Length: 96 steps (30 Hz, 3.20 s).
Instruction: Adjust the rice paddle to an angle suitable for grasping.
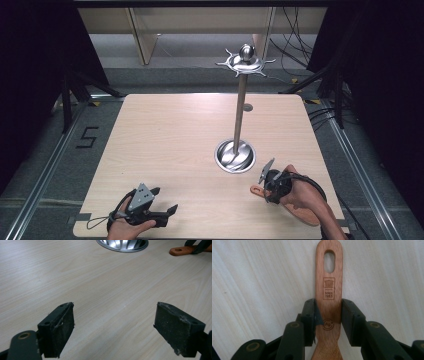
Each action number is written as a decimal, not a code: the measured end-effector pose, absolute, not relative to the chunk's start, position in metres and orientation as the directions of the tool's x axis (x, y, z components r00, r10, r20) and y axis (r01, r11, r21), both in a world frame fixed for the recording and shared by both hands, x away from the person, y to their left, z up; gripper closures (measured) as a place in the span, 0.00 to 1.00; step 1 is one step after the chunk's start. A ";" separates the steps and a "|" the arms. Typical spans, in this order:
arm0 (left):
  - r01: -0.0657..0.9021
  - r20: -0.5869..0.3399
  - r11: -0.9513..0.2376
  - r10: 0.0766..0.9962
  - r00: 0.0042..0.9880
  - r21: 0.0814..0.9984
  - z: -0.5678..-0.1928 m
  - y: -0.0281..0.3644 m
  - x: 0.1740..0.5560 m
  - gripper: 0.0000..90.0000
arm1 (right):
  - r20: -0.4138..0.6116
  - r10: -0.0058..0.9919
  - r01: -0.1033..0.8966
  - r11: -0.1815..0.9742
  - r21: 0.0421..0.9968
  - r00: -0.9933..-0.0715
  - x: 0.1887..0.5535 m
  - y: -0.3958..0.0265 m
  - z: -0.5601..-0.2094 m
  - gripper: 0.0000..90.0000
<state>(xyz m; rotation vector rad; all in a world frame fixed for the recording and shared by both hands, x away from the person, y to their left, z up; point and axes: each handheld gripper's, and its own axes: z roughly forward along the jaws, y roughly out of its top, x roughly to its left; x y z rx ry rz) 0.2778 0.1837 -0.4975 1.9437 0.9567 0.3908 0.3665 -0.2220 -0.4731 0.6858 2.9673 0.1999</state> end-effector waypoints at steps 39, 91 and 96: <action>0.465 -0.093 -0.300 0.752 0.652 0.833 -0.496 0.185 0.278 0.17 | -0.188 0.580 0.403 0.731 0.550 -0.793 0.341 -0.275 -0.398 0.75; 0.463 -0.093 -0.297 0.754 0.651 0.835 -0.496 0.185 0.277 0.17 | -0.204 0.609 0.182 0.511 0.840 -0.766 0.358 -0.261 -0.299 0.75; 0.466 -0.104 -0.285 0.754 0.648 0.838 -0.497 0.184 0.278 0.17 | -0.240 0.617 0.140 0.502 0.853 -0.749 0.355 -0.259 -0.278 0.75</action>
